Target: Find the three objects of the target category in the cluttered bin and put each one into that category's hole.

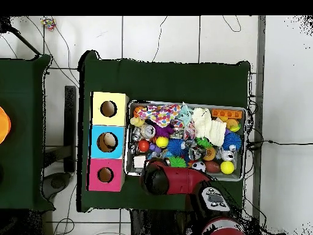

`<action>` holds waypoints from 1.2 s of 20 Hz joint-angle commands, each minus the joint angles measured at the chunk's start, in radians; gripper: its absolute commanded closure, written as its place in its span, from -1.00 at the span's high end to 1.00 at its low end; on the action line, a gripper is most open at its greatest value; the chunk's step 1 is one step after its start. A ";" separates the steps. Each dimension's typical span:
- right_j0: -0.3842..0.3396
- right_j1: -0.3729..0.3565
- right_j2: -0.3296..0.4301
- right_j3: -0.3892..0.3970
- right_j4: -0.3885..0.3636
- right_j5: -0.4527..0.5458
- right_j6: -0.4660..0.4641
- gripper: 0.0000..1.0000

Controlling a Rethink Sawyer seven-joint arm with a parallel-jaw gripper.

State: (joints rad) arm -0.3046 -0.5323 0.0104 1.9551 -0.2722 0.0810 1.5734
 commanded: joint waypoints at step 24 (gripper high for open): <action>0.006 0.111 0.104 -0.102 -0.016 -0.090 0.125 -1.00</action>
State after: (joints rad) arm -0.3059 -0.5261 0.0106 1.9541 -0.2724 0.0812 1.5734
